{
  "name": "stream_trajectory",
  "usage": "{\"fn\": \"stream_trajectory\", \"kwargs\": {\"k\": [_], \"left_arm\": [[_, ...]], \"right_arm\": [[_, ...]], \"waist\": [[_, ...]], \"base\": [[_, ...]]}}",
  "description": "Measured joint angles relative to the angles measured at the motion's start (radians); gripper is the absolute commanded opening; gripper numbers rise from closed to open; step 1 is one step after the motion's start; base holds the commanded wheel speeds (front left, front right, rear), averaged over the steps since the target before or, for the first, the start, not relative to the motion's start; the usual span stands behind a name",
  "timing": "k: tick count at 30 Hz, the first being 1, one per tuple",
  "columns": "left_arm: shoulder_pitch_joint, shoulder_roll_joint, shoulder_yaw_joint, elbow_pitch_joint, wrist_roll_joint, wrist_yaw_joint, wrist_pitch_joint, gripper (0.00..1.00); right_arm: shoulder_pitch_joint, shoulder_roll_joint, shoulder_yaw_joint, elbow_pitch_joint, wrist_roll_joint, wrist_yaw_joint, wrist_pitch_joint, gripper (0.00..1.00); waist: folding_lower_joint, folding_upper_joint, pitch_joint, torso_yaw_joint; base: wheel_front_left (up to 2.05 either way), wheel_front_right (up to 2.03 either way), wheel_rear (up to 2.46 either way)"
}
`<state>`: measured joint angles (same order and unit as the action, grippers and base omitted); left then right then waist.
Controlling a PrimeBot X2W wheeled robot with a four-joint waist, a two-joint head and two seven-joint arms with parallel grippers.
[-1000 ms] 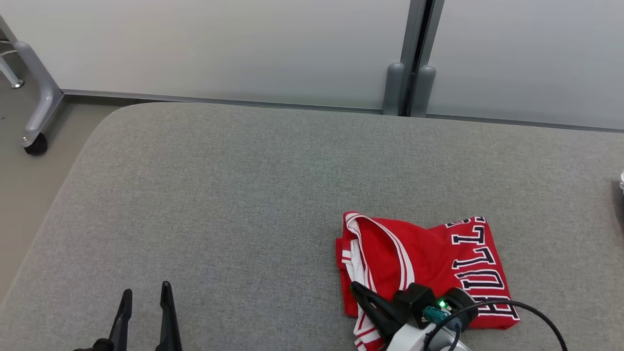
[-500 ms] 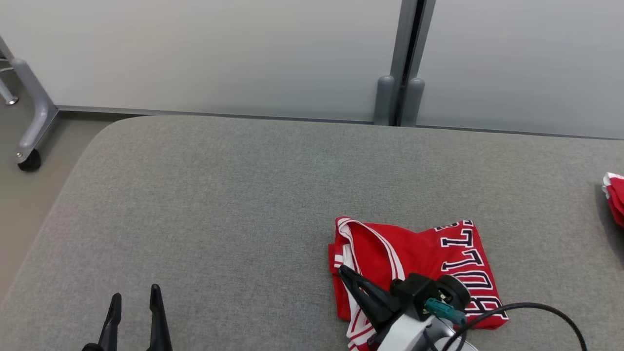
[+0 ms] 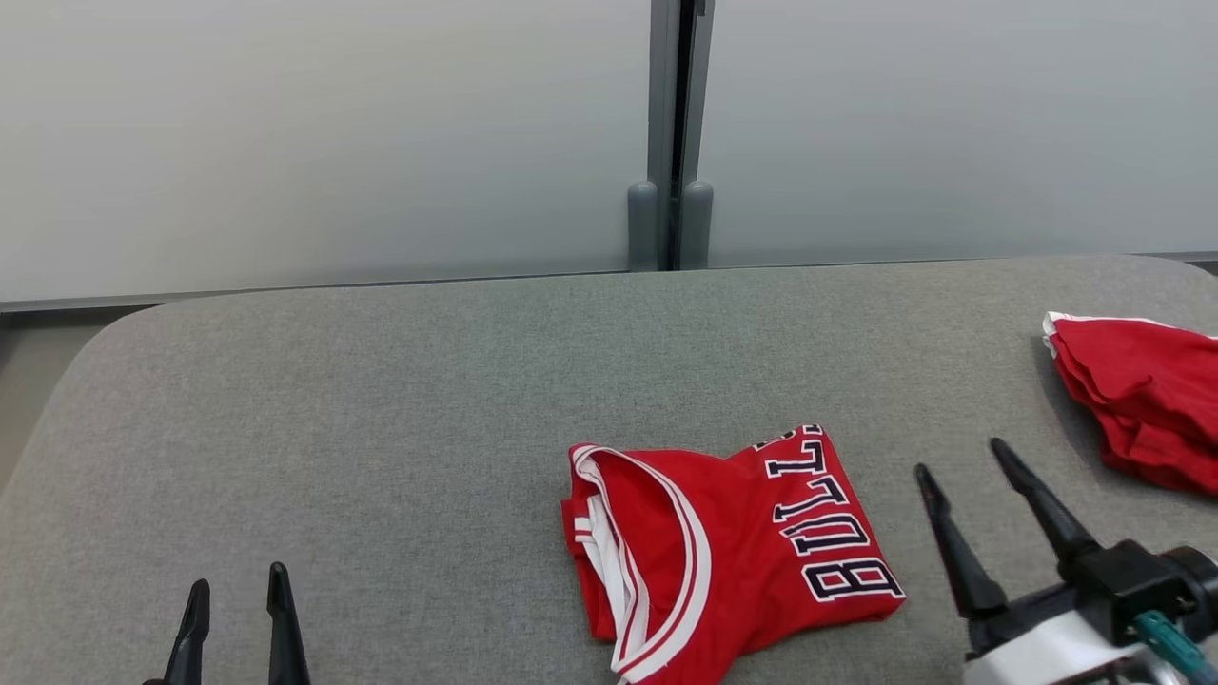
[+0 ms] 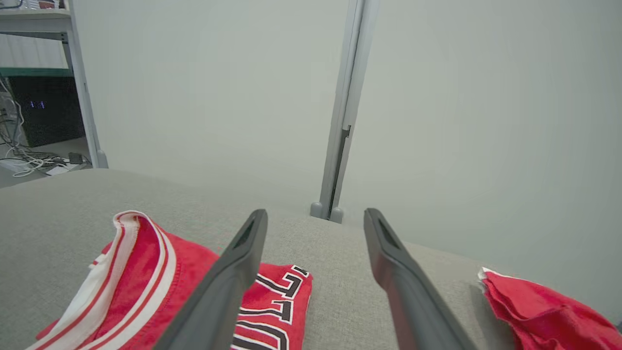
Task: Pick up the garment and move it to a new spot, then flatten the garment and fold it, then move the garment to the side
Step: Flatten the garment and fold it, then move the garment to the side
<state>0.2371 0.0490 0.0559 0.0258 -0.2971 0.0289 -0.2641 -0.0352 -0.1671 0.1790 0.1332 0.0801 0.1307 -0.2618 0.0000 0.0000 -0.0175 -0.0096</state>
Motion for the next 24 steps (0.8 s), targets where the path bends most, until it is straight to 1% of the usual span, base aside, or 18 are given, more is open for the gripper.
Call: {"fn": "stream_trajectory", "kwargs": {"k": [2,6,10,17,20,22,24], "left_arm": [[0.0,0.0,0.0,0.008,0.007,-0.004,0.0,1.0],[0.002,-0.001,-0.017,0.033,0.016,-0.045,0.0,1.0],[0.008,0.0,-0.017,0.044,0.012,-0.047,0.0,1.0],[0.019,0.0,-0.026,0.049,0.004,-0.045,0.0,1.0],[0.019,-0.001,-0.035,0.045,0.002,-0.044,0.0,1.0],[0.015,0.0,-0.036,0.043,0.002,-0.042,0.0,1.0],[0.01,0.0,-0.04,0.042,0.007,-0.042,0.0,1.0]], "right_arm": [[0.03,-0.005,-0.067,-0.015,0.0,0.0,0.0,1.0],[0.096,0.0,-0.174,-0.016,0.007,0.0,0.0,1.0],[0.139,0.014,-0.223,0.015,0.01,0.0,0.0,1.0],[0.144,0.035,-0.221,0.044,0.022,0.0,0.0,1.0],[0.112,0.043,-0.202,0.058,0.081,0.0,0.0,1.0],[0.069,0.034,-0.142,0.108,0.15,0.0,0.0,1.0],[0.018,-0.001,-0.038,0.157,0.243,0.0,0.048,1.0]], "waist": [[0.0,0.0,-0.007,-0.008],[0.0,0.0,-0.022,-0.008],[0.0,0.0001,-0.029,-0.004],[0.0,0.0,-0.024,-0.004],[0.0,0.0,-0.016,0.0],[0.0,0.0,-0.006,0.002],[0.0,0.0,0.002,0.005]], "base": [[0.0,0.0,0.0],[0.0,0.0,0.0],[0.0,0.0,0.0],[0.0,0.0,0.0],[0.0,0.0,0.0],[0.0,0.0,0.0],[0.0,0.0,0.0]]}}
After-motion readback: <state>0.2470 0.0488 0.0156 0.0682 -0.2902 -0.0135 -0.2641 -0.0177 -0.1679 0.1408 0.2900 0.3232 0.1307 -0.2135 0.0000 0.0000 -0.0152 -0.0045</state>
